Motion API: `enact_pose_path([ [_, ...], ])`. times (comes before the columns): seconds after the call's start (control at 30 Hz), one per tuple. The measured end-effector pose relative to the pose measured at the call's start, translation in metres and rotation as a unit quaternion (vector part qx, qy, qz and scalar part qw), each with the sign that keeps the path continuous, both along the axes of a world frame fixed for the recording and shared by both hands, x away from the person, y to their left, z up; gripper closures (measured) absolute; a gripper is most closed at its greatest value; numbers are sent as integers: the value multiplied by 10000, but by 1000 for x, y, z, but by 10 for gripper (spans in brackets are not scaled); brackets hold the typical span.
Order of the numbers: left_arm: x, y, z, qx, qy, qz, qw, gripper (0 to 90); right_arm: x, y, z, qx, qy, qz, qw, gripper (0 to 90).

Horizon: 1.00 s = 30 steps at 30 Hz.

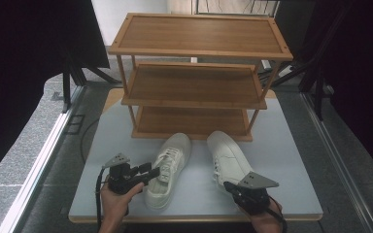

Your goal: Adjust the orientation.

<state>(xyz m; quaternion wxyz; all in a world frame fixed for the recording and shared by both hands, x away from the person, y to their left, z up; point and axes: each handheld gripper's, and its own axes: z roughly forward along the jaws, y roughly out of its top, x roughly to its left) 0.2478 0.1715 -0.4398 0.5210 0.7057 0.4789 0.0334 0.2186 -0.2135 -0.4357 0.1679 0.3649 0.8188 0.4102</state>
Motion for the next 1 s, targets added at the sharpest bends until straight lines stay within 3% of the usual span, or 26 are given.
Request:
enact_pose_path([
  [0.2, 0, 0, 0, -9, 9, -11, 10000, 505, 3, -21, 8, 195, -63, -213, 9996, 900],
  [0.33, 0, 0, 0, -10, 11, -7, 10000, 500, 7, -42, 10, 263, -110, -538, 9981, 900],
  [0.37, 0, 0, 0, -12, 10, -10, 10000, 499, 10, -57, 10, 354, -184, -858, 9955, 900],
  [0.4, 0, 0, 0, -10, 9, -8, 10000, 499, 10, -57, 10, 354, -184, -858, 9955, 900],
  [0.43, 0, 0, 0, -13, 14, -10, 10000, 499, 12, -67, 10, 517, -124, -969, 9939, 900],
  [0.5, 1, 0, -1, -2, 27, -12, 10000, 498, 15, -85, 10, 662, -180, -1308, 9890, 900],
  [0.6, 1, -1, -1, 3, 33, -5, 10000, 493, 20, -109, 5, 1043, -7, -1555, 9823, 895],
  [0.67, 1, 0, -1, -1, 42, -7, 10000, 491, 21, -120, 0, 1058, 28, -1728, 9792, 858],
  [0.73, 1, 0, -1, -4, 46, 2, 10000, 490, 20, -128, 2, 1249, 29, -1665, 9781, 866],
  [0.77, 1, 0, -1, -10, 49, 6, 10000, 490, 17, -133, 9, 1263, -123, -1684, 9775, 874],
  [0.9, 1, 0, -1, -10, 48, 0, 10000, 490, 14, -142, 15, 1225, -289, -1763, 9763, 887],
  [0.93, 1, 0, -1, -17, 46, 5, 10000, 490, 15, -149, 13, 1155, -279, -1916, 9743, 897],
  [1.0, 1, 0, -1, -40, 58, 4, 10000, 489, 16, -151, 11, 1141, -243, -1958, 9737, 898],
])
